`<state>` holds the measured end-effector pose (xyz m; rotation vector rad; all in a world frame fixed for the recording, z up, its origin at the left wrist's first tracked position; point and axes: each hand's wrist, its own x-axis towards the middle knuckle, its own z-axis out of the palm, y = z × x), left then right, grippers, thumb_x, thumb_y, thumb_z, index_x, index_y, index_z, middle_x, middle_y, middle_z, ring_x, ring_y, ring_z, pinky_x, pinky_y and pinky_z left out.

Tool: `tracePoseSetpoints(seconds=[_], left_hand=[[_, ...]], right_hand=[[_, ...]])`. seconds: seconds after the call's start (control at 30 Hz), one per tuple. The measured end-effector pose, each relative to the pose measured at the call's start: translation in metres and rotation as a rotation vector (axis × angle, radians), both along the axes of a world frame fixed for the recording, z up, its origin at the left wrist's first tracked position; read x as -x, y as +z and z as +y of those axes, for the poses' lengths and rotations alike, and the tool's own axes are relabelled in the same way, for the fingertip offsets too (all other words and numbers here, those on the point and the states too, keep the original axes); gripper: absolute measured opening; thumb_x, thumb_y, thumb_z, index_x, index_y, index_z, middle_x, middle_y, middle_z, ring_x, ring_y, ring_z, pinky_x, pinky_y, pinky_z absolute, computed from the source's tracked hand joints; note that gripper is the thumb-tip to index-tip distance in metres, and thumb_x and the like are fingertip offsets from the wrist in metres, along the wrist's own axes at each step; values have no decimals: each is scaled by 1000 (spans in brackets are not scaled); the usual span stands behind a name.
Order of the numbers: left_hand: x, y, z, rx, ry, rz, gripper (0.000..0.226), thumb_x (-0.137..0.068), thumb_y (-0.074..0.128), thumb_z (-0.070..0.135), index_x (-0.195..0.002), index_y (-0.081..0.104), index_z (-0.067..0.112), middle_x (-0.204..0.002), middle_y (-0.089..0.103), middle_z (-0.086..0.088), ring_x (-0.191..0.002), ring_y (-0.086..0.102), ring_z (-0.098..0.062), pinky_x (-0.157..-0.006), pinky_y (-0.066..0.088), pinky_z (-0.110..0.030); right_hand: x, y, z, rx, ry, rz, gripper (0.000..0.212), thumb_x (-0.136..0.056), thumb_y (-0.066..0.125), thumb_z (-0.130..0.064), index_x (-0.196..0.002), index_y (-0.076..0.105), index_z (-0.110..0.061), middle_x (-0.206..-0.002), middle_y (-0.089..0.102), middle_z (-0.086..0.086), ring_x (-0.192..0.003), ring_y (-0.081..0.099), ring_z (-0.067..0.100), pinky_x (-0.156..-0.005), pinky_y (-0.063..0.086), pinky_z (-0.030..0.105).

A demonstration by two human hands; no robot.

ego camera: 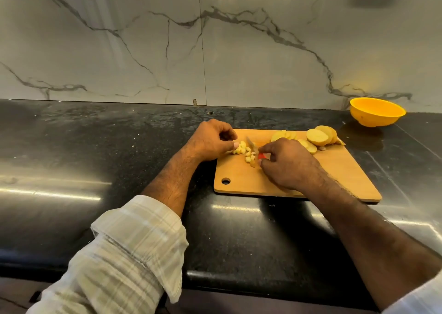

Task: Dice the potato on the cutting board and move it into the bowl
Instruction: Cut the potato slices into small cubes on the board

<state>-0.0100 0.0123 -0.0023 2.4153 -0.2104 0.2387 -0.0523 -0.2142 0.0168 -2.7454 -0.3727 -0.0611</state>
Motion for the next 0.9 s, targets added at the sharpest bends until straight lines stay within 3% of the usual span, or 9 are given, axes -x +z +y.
tracePoseSetpoints(seconds=[0.1, 0.17, 0.3, 0.4, 0.5, 0.63, 0.77, 0.83, 0.9], left_hand=[[0, -4, 0, 85, -9, -46, 17, -90, 83, 26, -106, 79, 22, -96, 75, 10, -88, 70, -2, -85, 62, -28], [0, -2, -1, 111, 2, -148, 15, -93, 79, 26, -107, 79, 23, -95, 74, 13, -85, 69, 2, -76, 58, -18], [-3, 1, -5, 169, -15, -301, 12, -94, 77, 25, -106, 79, 24, -98, 73, 13, -91, 67, -3, -76, 52, -18], [-3, 0, -6, 179, -37, -295, 11, -94, 75, 23, -104, 80, 26, -105, 71, 10, -99, 66, -8, -82, 56, -30], [-3, -3, -7, 181, -136, -218, 21, -93, 73, 14, -105, 81, 29, -118, 68, 12, -111, 62, -6, -88, 49, -32], [1, -1, -11, 103, -293, -68, 25, -88, 75, 34, -109, 80, 45, -137, 60, 17, -135, 46, -7, -107, 39, -42], [1, -3, -12, -67, -246, 5, 26, -94, 72, 53, -119, 77, 47, -149, 51, 20, -143, 31, -8, -116, 29, -52], [0, -5, -9, -157, -197, 16, 44, -88, 60, 73, -122, 74, 50, -153, 49, 23, -147, 28, -10, -120, 22, -66], [-2, -6, -6, -199, -147, 59, 58, -83, 50, 83, -125, 72, 50, -155, 48, 21, -149, 26, -13, -120, 18, -70]], right_hand=[[-2, -4, -4, -189, 29, 7, 32, -98, 69, -38, -128, 72, -28, -84, 72, -11, -77, 67, 6, -75, 58, 30], [-3, -4, -6, -302, 6, 58, 19, -98, 71, -37, -114, 69, -29, -76, 74, -8, -62, 70, 6, -65, 62, 32], [-4, -5, -8, -215, -13, -97, 20, -93, 74, -38, -110, 74, -27, -92, 70, -11, -86, 65, 10, -79, 62, 36], [-3, -5, -8, -210, 1, -139, 11, -88, 76, -29, -97, 71, -32, -100, 67, -12, -96, 59, 11, -84, 60, 37], [-5, -6, -8, -225, -1, -147, 20, -83, 79, -15, -85, 69, -33, -100, 63, -14, -102, 57, 11, -87, 58, 34], [-7, -9, -10, -279, -35, -158, 16, -82, 81, -24, -85, 68, -32, -90, 64, -15, -91, 59, 10, -76, 58, 31], [-6, -5, -12, -345, -64, -160, 17, -81, 85, -30, -83, 68, -30, -83, 64, -13, -79, 60, 9, -66, 56, 27], [-5, 1, -17, -367, -86, -148, 18, -80, 87, -30, -79, 69, -27, -80, 66, -11, -77, 62, 9, -67, 60, 32], [-4, 7, -26, -381, -110, -133, 18, -79, 88, -27, -77, 70, -25, -78, 68, -8, -76, 64, 10, -66, 60, 35]])
